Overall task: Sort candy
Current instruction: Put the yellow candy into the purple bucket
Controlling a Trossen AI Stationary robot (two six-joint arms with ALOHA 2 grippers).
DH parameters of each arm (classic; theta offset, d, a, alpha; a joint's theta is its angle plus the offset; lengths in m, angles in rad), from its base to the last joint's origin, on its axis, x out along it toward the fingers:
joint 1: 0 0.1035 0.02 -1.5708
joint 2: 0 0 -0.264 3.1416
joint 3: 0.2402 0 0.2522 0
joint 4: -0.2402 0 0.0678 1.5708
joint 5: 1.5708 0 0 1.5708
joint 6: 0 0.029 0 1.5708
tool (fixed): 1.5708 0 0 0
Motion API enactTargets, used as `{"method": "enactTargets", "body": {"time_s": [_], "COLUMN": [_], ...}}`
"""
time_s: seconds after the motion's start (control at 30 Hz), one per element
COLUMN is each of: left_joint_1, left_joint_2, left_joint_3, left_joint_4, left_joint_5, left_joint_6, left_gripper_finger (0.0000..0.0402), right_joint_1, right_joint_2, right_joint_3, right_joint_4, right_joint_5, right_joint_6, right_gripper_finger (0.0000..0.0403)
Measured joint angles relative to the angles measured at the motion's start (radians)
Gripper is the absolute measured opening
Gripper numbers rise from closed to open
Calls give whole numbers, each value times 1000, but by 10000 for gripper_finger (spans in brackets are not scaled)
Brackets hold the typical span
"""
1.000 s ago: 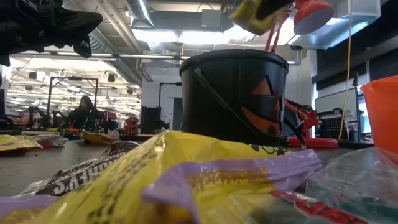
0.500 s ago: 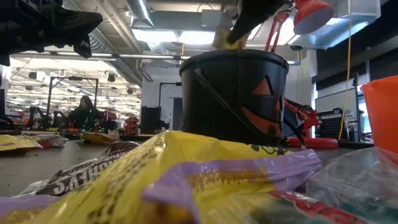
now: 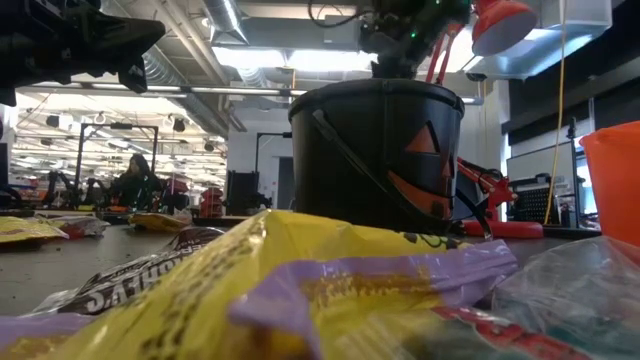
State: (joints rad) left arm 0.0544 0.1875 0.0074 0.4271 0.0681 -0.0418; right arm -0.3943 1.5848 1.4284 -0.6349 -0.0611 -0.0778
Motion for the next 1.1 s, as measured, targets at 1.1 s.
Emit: {"method": "enactTargets", "body": {"time_s": [1.1], "left_joint_1": [0], "left_joint_2": [0], "left_joint_3": [0], "left_joint_4": [0], "left_joint_5": [0], "left_joint_6": [0], "left_gripper_finger": [0], "right_joint_1": [-71], "right_joint_2": [9], "right_joint_3": [0], "right_joint_4": [62], "right_joint_5": [8], "right_joint_6": [-30], "right_gripper_finger": [19]}}
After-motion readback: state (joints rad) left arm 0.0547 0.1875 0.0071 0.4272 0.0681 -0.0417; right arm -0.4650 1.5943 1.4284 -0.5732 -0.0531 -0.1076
